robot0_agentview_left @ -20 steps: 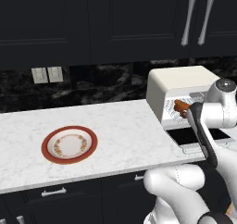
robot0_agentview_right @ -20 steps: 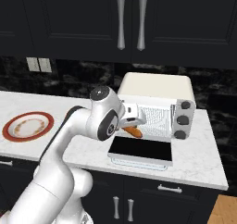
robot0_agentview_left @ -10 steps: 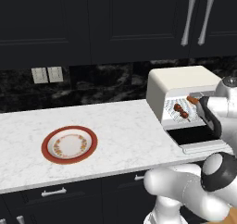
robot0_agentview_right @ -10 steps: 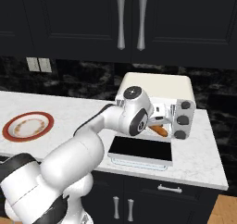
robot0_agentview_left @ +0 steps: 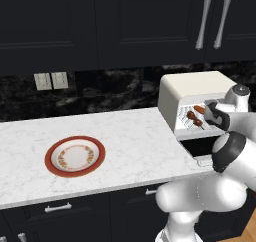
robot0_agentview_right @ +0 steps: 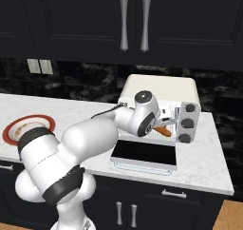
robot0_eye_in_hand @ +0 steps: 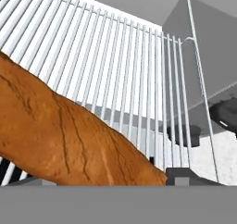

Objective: Pick up the kebab skewer and baguette bread, and place them inside the toaster oven. Close the toaster oven door and start by setting the timer.

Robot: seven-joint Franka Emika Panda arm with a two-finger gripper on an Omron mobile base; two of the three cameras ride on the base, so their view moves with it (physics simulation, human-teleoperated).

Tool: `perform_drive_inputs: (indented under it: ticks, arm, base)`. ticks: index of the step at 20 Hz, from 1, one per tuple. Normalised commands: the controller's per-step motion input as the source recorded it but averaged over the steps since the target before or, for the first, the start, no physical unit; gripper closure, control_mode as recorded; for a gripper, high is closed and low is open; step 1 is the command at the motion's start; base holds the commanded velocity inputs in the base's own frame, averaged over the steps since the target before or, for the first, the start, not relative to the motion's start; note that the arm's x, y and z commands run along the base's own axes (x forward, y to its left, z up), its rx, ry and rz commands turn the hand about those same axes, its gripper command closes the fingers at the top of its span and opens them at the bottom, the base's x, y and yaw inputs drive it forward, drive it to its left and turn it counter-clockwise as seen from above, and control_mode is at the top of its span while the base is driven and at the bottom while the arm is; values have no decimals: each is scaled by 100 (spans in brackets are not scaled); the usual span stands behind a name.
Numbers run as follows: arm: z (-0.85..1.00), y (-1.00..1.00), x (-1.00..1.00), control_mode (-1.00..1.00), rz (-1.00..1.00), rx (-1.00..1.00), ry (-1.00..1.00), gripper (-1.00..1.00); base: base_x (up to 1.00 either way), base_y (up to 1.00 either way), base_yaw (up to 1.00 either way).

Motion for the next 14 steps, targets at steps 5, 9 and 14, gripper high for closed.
perform_drive_inputs:
  ticks: [5, 9, 14]
  arm:
    - [-23, -17, 43, -100, 17, 4, 0, 100]
    - [-2, -14, 19, -100, 13, 2, 0, 100]
    - [-20, 0, -2, -100, 8, 1, 1, 100]
  base:
    - [0, 0, 0]
    - [0, 0, 0]
    - [0, 0, 0]
